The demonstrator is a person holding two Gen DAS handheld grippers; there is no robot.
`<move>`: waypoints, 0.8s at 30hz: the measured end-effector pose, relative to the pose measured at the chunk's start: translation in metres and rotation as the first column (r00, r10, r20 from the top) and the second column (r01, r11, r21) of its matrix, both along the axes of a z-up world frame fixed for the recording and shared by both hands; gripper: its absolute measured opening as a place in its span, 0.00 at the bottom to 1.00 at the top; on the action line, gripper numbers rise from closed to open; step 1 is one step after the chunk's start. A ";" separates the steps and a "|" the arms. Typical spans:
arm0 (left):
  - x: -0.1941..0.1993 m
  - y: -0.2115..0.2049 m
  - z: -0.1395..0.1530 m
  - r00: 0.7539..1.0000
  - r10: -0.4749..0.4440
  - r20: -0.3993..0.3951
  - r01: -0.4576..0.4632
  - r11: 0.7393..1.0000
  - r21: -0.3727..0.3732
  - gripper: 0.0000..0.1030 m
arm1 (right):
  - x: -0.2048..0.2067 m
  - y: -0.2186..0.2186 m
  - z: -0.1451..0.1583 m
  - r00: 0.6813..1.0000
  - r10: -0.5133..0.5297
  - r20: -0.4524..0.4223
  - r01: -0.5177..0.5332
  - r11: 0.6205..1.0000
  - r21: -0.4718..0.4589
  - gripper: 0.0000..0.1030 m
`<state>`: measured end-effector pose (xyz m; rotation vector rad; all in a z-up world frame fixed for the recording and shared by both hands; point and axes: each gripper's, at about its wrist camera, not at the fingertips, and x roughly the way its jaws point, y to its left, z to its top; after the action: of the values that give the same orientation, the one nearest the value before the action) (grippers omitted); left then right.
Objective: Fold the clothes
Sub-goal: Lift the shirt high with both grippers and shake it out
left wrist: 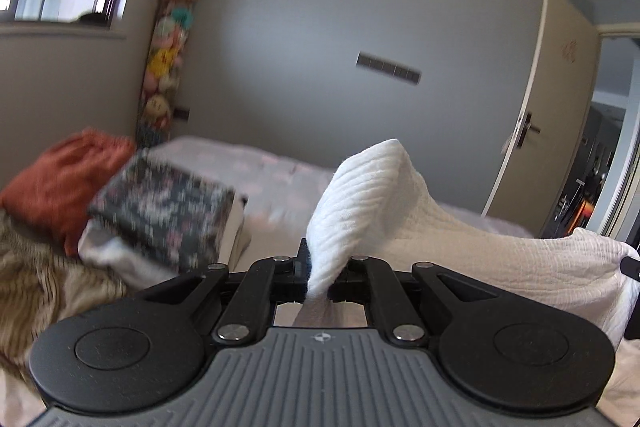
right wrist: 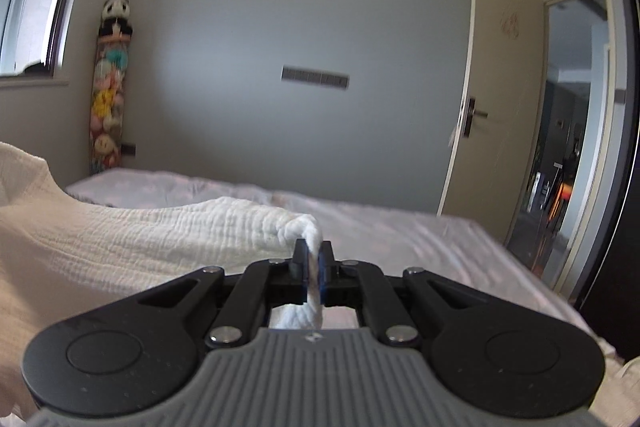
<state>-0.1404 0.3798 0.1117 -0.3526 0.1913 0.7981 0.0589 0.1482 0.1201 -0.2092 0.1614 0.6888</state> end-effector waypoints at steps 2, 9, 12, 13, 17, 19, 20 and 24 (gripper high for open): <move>-0.003 -0.009 0.025 1.000 -0.003 0.030 0.002 0.999 0.051 0.05 | -0.008 -0.010 0.020 0.999 -0.002 0.037 0.000 0.999 0.037 0.05; -0.013 -0.028 0.098 0.995 -0.057 0.084 0.040 0.981 0.190 0.05 | -0.033 -0.044 0.085 0.991 -0.022 0.134 0.000 0.986 0.164 0.05; -0.018 -0.035 0.123 0.991 -0.089 0.099 0.063 0.970 0.236 0.05 | -0.044 -0.058 0.108 0.982 -0.040 0.183 0.000 0.977 0.213 0.05; -0.019 -0.038 0.130 0.990 -0.096 0.101 0.068 0.965 0.254 0.05 | -0.048 -0.063 0.115 0.979 -0.045 0.201 -0.002 0.974 0.228 0.05; -0.022 -0.049 0.153 0.986 -0.122 0.114 0.081 0.945 0.317 0.05 | -0.064 -0.080 0.139 0.962 -0.062 0.265 -0.016 0.959 0.283 0.05; -0.023 -0.051 0.161 0.983 -0.141 0.121 0.094 0.939 0.331 0.05 | -0.069 -0.086 0.149 0.955 -0.072 0.289 -0.021 0.952 0.306 0.05; -0.024 -0.053 0.162 0.981 -0.149 0.122 0.100 0.936 0.337 0.05 | -0.070 -0.089 0.152 0.953 -0.074 0.293 -0.023 0.948 0.316 0.05; -0.030 -0.057 0.165 0.972 -0.191 0.138 0.131 0.924 0.360 0.05 | -0.071 -0.101 0.155 0.952 -0.083 0.295 -0.032 0.931 0.364 0.05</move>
<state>-0.1703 0.3227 0.2764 -0.0653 -0.0836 0.6192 -0.0122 0.0472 0.2750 0.0467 -0.2627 0.6390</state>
